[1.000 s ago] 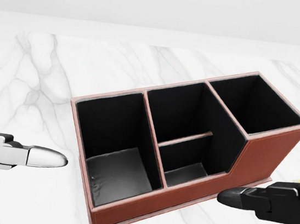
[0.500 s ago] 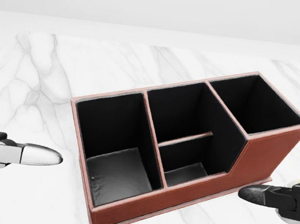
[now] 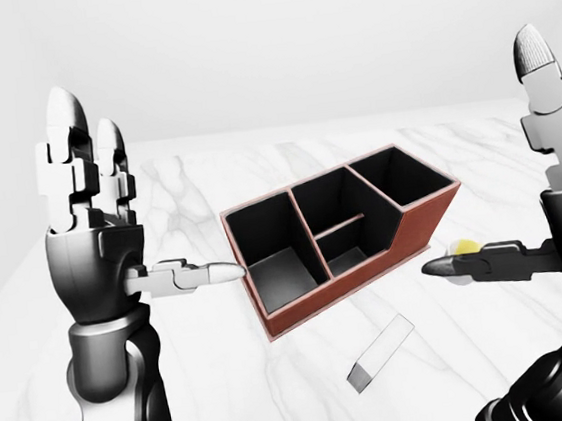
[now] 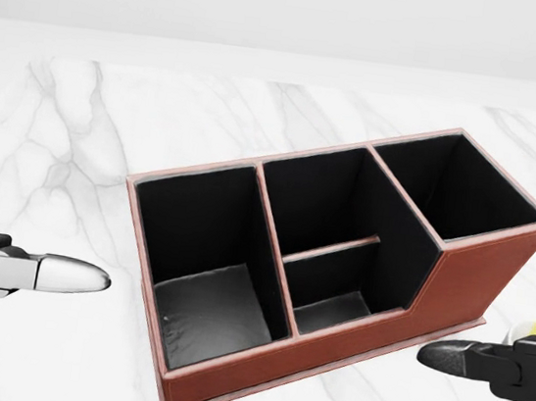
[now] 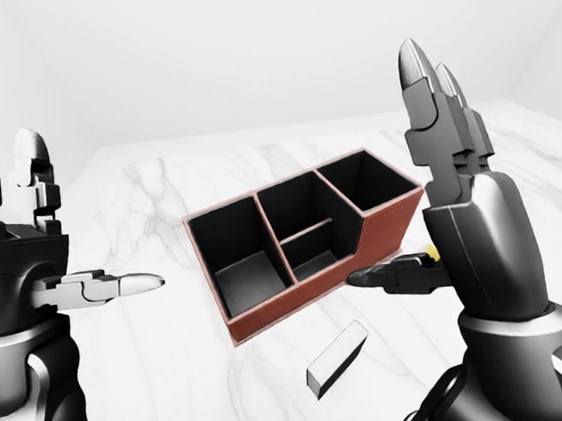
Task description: Pick up the book and place it in the front compartment of the caddy.
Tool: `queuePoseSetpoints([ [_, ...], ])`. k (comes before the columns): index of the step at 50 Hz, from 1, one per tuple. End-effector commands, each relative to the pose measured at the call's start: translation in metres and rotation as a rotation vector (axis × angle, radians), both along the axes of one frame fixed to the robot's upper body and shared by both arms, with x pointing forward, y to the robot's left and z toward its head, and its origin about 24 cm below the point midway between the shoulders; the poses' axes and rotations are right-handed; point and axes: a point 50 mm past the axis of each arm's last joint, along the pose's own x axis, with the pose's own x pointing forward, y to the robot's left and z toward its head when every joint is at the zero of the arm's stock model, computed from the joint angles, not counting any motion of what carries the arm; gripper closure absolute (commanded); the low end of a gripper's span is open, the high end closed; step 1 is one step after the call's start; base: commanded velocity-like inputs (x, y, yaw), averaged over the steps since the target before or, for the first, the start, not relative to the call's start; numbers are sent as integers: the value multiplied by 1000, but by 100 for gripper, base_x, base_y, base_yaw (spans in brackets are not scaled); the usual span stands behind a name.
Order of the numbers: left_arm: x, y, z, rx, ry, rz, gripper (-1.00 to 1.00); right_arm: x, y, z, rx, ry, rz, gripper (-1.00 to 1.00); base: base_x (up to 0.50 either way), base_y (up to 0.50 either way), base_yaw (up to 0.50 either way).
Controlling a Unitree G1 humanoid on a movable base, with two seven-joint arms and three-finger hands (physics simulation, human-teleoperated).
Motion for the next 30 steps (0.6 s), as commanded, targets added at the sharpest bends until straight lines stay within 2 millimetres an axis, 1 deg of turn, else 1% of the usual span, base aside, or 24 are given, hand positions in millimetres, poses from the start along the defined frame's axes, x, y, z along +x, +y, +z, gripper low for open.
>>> queuePoseSetpoints([
  [1, 1, 0, -1, 0, 7, -1, -100, -2, -3, -17, 52, 85, 30, -100, 0, 0, 0],
  [3, 1, -1, -2, 1, 9, -1, -100, -4, -1, -23, 45, 112, 47, -100, 0, 0, 0],
  [16, 1, -1, -1, 2, 7, -1, -100, -12, 13, -36, -56, 157, 116, -100, 0, 0, 0],
  [30, 1, -1, -1, 3, 6, -1, -100, -13, 17, -41, -76, 191, 136, -100, 0, 0, 0],
])
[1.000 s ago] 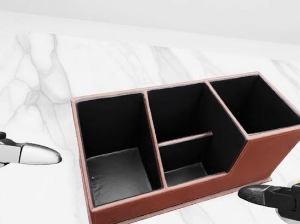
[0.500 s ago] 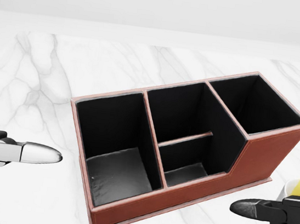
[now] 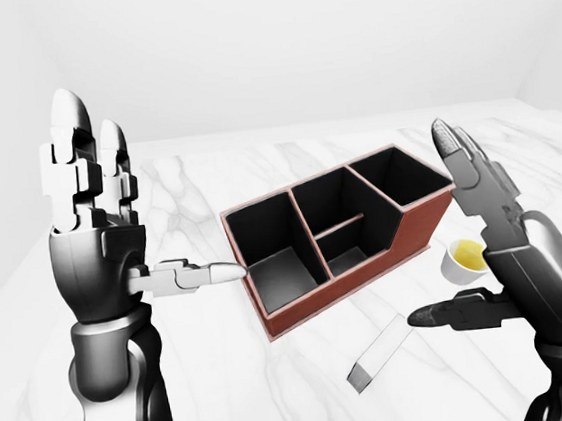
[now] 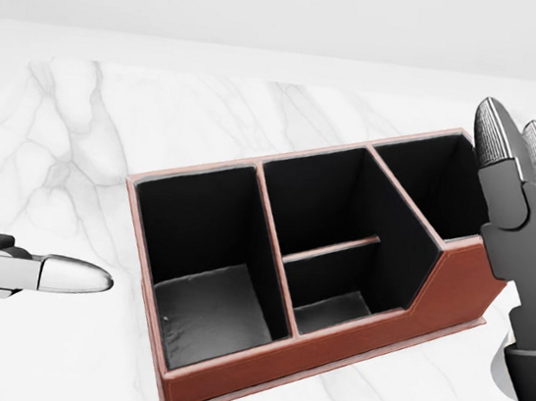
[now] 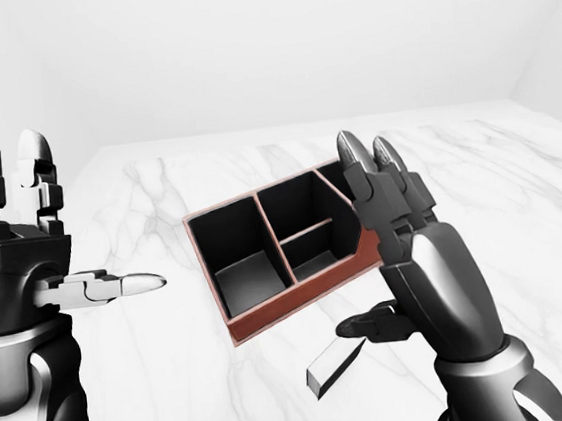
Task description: Pick up the book and place it in the front compartment of the caddy.
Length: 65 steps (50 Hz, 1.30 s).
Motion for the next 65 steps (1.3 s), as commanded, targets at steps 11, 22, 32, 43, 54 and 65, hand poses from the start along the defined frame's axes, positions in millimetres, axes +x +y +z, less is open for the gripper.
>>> queuePoseSetpoints([
  [11, 0, 0, 0, 2, 1, -1, -100, -4, 0, -10, 7, 61, 10, -100, 0, 0, 0],
  [22, 0, -1, -2, 3, 9, -1, -100, -8, -6, -16, 15, 99, -3, -100, 0, 0, 0],
  [32, 1, -1, -2, 4, 10, -1, -100, -9, -7, -18, 0, 119, 2, -100, 0, 0, 0],
  [43, 1, -1, -2, 1, 11, -4, -100, -11, -9, -20, -7, 133, 3, -100, 0, 0, 0],
  [54, 2, -3, -2, 2, 12, -9, -100, -12, -8, -24, -24, 172, 18, -100, 0, 0, 0],
  [65, 1, -3, -1, 2, 7, -8, -100, -14, -4, -34, -55, 247, 38, -100, 0, 0, 0],
])
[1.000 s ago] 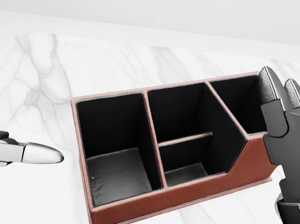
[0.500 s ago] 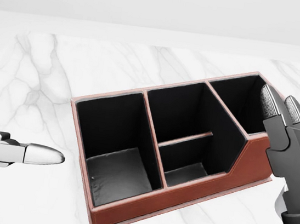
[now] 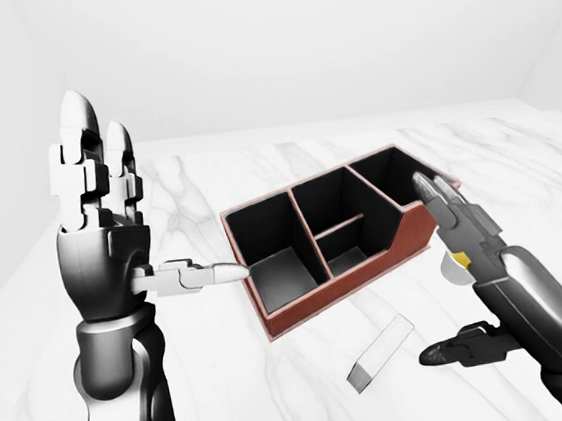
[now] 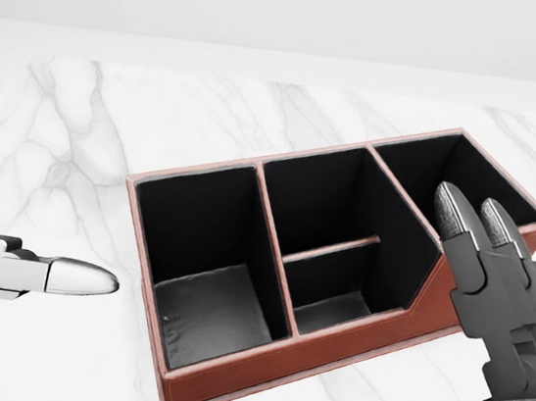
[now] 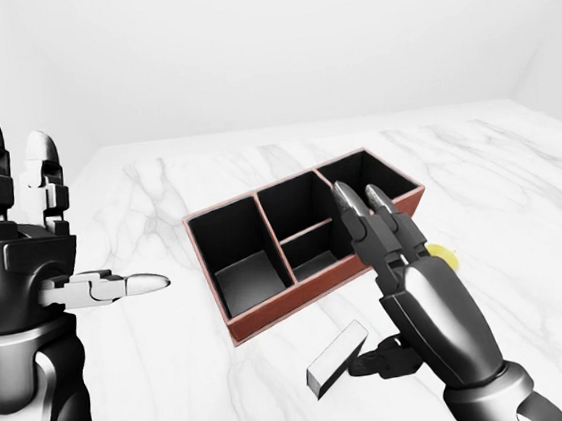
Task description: Pick up the book and place it in the front compartment of the caddy.
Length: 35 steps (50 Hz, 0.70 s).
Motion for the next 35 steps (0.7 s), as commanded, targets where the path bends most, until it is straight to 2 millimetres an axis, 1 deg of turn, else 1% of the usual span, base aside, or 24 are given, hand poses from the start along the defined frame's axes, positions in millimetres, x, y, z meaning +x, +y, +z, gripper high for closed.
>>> queuePoseSetpoints([
  [1, -1, -1, 1, 0, -4, -1, -100, -2, 3, -9, -23, 67, 16, -100, 0, 0, 0],
  [16, -1, 0, 0, 2, -2, 1, -100, 0, -2, -27, -1, 178, -11, -100, 0, 0, 0],
  [20, -1, 0, 0, 3, -2, 3, -100, 0, -4, -35, 6, 223, -27, -100, 0, 0, 0],
  [25, 0, 0, -1, 4, 4, 1, -100, 0, -4, -39, 18, 241, -30, -100, 0, 0, 0],
  [29, 0, -1, -1, 5, 3, 0, -100, 0, -5, -47, 22, 286, -42, -100, 0, 0, 0],
  [35, -1, 0, 0, 6, 0, 1, -100, 2, -5, -52, 11, 315, -49, -100, 0, 0, 0],
])
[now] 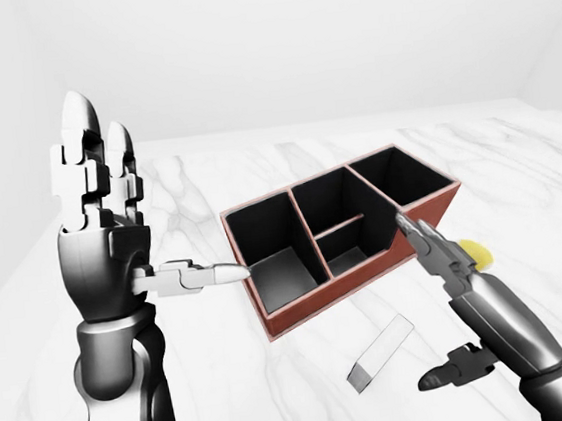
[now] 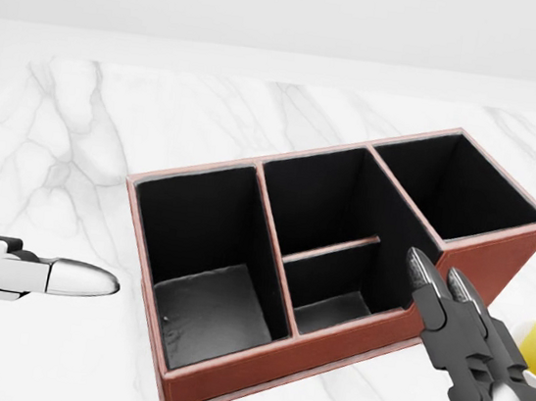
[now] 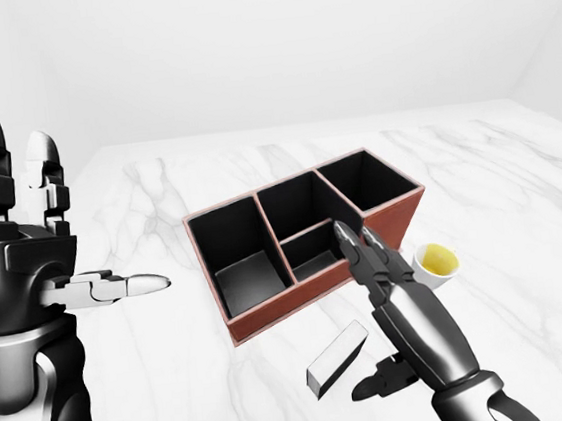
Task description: Pick up the book and place it in the front compartment of the caddy.
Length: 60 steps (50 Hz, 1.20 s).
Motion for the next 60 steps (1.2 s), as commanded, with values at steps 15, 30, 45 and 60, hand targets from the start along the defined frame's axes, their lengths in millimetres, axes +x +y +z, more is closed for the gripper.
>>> queuePoseSetpoints([
  [15, 0, -1, 0, 2, 1, -1, -100, 8, 2, -30, -64, 160, -16, -100, 0, 0, 0],
  [30, 0, -1, 0, -1, 1, -3, -100, 12, 5, -40, -120, 214, 0, -100, 0, 0, 0],
  [45, -1, -1, 1, -1, -6, -4, -100, 21, 13, -39, -166, 197, 58, -100, 0, 0, 0],
  [60, -1, -1, 1, 0, -4, -4, -100, 26, 16, -43, -181, 206, 86, -100, 0, 0, 0],
])
